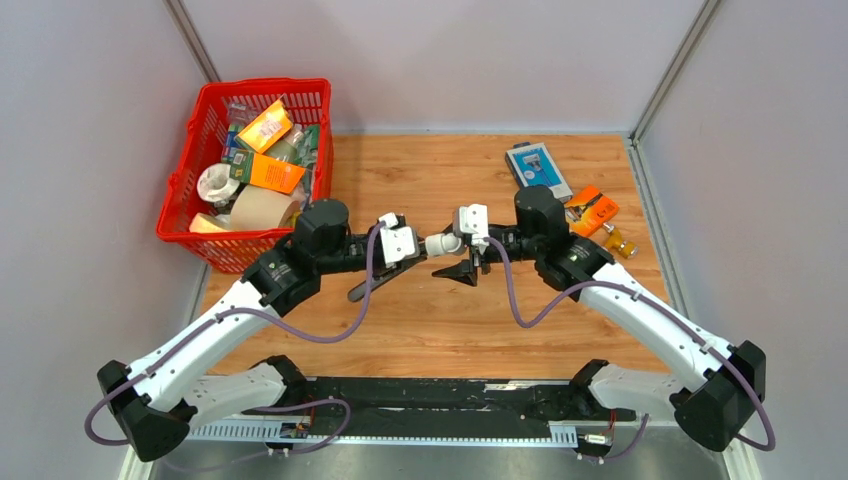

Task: Install the water faucets

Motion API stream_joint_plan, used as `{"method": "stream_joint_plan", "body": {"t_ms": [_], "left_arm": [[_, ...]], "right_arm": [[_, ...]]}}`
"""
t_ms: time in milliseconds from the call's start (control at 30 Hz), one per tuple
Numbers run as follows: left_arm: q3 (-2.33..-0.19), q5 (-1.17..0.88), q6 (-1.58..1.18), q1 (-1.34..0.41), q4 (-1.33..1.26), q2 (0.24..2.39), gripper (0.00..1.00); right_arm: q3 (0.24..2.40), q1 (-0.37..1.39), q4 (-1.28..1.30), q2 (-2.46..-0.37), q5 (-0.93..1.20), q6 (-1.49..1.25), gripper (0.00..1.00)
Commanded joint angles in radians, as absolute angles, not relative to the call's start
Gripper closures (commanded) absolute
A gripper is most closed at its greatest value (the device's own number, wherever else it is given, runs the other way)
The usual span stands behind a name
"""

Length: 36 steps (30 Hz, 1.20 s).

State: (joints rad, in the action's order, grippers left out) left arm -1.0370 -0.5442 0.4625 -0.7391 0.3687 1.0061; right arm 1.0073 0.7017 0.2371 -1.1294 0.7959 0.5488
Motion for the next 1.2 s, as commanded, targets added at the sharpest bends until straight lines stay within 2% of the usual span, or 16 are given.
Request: {"method": "stream_joint_plan", "body": {"t_ms": [0, 100, 267, 467, 733, 900, 1033, 1167], "left_arm": [[-1.014, -0.257, 0.506, -0.785, 0.111, 0.965, 1.0], [-1.003, -0.11, 0.52, -0.817, 0.091, 0.982, 1.0], [-0.962, 0.046, 0.499, -0.834, 0.006, 0.966, 1.0], [-0.936, 0.046, 0.413, -0.834, -0.081, 0.94, 1.0], [-0.874, 0.129, 0.407, -0.836, -0.152, 0.934, 1.0], [-0.871, 0.123, 0.376, -0.834, -0.141, 0.919, 1.0], [-0.896, 0.062, 0.383, -0.834, -0.066, 0.937, 1.0], [-0.922, 0.031, 0.358, -0.833, -0.022, 0.953, 1.0]], "right_arm": [[1.071, 0.707, 0.239, -1.141, 0.896, 0.411, 0.36], [1.077, 0.707, 0.213, -1.12, 0.936, 0.37, 0.3], [1.055, 0.707, 0.201, -1.083, 0.887, 0.313, 0.19], [0.989, 0.707, 0.173, -1.058, 0.841, 0.282, 0.14], [1.017, 0.706, 0.094, -1.1, 0.742, 0.068, 0.15], [0.974, 0.706, 0.062, -1.063, 0.755, 0.146, 0.13], [0.924, 0.704, -0.063, -1.008, 0.79, 0.164, 0.09], [0.922, 0.7, -0.071, -0.989, 0.717, 0.213, 0.04]]}}
